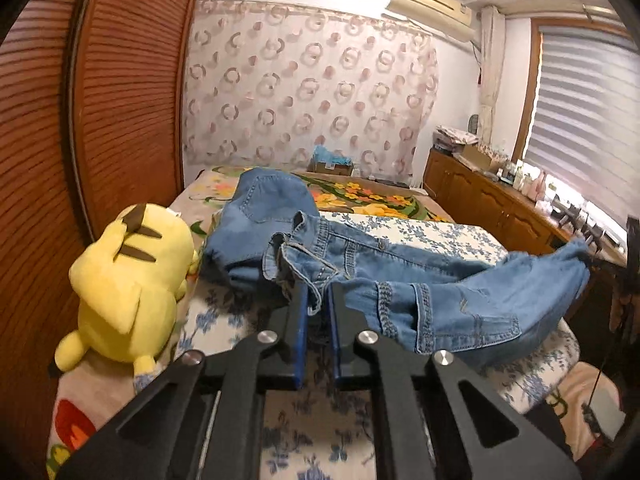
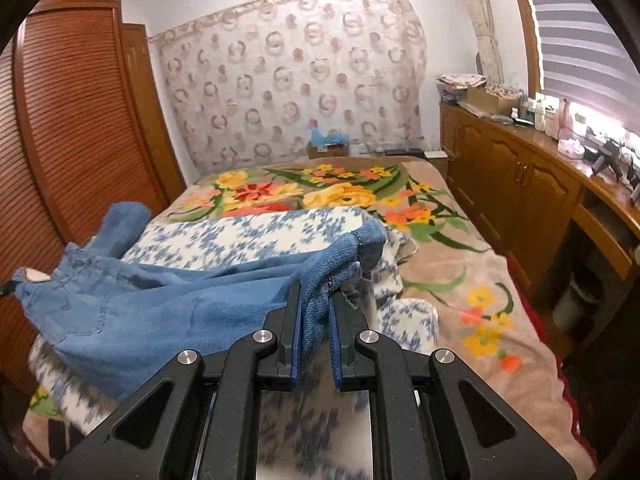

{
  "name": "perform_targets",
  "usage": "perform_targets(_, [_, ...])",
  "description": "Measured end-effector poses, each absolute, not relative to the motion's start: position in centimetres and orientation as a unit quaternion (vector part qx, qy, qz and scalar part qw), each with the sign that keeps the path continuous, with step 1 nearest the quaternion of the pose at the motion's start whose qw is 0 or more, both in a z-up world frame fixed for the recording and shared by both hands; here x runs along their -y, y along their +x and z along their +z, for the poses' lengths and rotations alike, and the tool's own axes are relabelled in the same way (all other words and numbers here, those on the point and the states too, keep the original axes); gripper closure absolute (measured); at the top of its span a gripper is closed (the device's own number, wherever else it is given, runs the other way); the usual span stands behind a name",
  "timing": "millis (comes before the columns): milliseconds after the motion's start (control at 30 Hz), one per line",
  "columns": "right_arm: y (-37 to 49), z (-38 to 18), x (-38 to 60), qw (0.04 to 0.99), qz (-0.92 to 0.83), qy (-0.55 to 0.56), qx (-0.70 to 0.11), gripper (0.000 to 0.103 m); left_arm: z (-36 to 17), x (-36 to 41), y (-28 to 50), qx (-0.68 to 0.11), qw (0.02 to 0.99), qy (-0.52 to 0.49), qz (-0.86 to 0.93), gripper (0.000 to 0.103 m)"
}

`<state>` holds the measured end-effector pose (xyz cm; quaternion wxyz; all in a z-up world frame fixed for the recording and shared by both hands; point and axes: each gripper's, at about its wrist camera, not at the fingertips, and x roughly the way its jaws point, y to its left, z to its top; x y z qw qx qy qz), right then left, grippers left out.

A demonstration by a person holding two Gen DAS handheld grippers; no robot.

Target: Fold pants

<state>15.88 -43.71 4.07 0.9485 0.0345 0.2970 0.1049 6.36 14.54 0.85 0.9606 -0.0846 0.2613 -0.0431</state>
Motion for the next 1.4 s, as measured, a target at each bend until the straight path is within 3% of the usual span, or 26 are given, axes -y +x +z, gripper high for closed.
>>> perform_targets(300, [11.6, -1.6, 45.0, 0.926, 0.103, 0.035, -0.361, 0.094, -3.7, -13.8, 5.2, -0.326, 0.942, -0.068, -0.041, 0.092])
perform_targets(467, [10.6, -4.2, 45.7, 0.918, 0.101, 0.045, -0.382, 0.093, -4.2, -13.1, 4.7, -0.33, 0.942, -0.045, -0.032, 0.08])
perform_targets(600, [9.8, -4.8, 46.1, 0.919, 0.101, 0.051, -0.378, 0.093, -3.6, -12.3, 4.6, -0.324, 0.944, -0.037, -0.046, 0.057])
perform_targets(667, [9.6, -4.7, 46.2, 0.92, 0.101, 0.053, -0.375, 0.091, -3.5, -11.7, 5.1, -0.326, 0.943, -0.035, -0.056, 0.053])
perform_targets(733, [9.4, -4.4, 46.2, 0.921, 0.097, 0.053, -0.373, 0.088, -3.7, -11.0, 5.6, -0.327, 0.942, -0.038, -0.071, 0.04])
perform_targets(900, [8.9, -3.5, 46.5, 0.926, 0.09, 0.046, -0.364, 0.082, -4.6, -7.1, 7.5, -0.342, 0.933, -0.032, -0.109, 0.04])
perform_targets(1067, [8.4, -2.5, 47.2, 0.932, 0.085, 0.045, -0.35, 0.061, -5.4, -3.1, 9.0, -0.355, 0.925, -0.024, -0.136, 0.04])
perform_targets(1400, [10.4, -4.4, 48.3, 0.922, 0.065, 0.064, -0.375, 0.056, -6.8, 2.6, 10.9, -0.376, 0.91, 0.0, -0.174, 0.04])
